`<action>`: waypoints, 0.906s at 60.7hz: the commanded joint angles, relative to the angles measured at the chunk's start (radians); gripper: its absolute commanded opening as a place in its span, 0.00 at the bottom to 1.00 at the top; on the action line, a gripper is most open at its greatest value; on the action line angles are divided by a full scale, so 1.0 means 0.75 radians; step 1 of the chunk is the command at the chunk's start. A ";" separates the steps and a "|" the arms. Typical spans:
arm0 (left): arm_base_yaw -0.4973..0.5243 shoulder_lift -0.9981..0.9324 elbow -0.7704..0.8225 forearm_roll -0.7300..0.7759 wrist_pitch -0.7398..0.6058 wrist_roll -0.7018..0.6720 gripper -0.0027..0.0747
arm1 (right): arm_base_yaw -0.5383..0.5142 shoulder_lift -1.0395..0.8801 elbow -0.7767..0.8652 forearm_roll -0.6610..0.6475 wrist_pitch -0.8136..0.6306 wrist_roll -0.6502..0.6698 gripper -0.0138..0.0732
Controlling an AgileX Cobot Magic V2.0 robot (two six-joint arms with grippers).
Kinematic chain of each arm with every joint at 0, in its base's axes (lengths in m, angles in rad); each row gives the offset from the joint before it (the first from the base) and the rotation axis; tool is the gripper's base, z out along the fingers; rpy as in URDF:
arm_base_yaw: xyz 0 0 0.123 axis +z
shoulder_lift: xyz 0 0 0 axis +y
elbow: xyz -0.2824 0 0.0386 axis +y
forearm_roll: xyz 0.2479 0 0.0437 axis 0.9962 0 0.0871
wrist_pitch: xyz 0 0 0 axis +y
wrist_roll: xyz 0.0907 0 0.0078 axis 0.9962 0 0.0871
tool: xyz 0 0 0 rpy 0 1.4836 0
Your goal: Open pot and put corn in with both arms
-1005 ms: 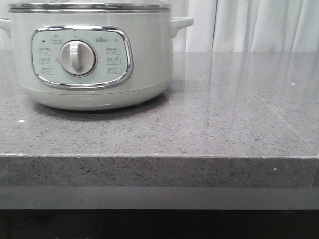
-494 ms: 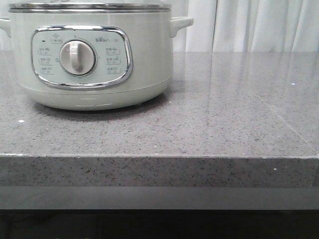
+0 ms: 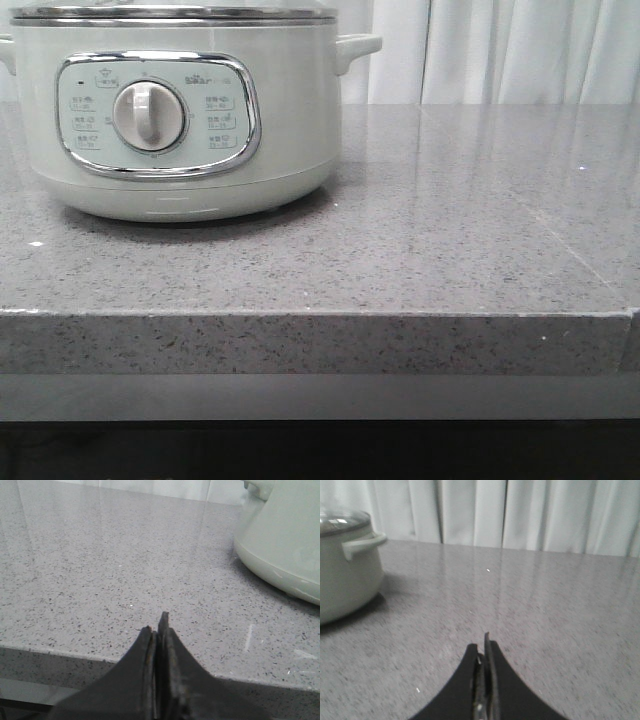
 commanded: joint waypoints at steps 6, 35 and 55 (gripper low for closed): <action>0.003 -0.031 -0.004 -0.014 -0.115 -0.015 0.01 | -0.073 -0.159 0.106 -0.069 -0.076 0.073 0.08; 0.003 -0.031 -0.004 -0.014 -0.115 -0.015 0.01 | -0.120 -0.272 0.185 -0.067 0.013 0.081 0.08; 0.003 -0.031 -0.004 -0.014 -0.115 -0.015 0.01 | -0.120 -0.272 0.185 -0.067 0.014 0.081 0.08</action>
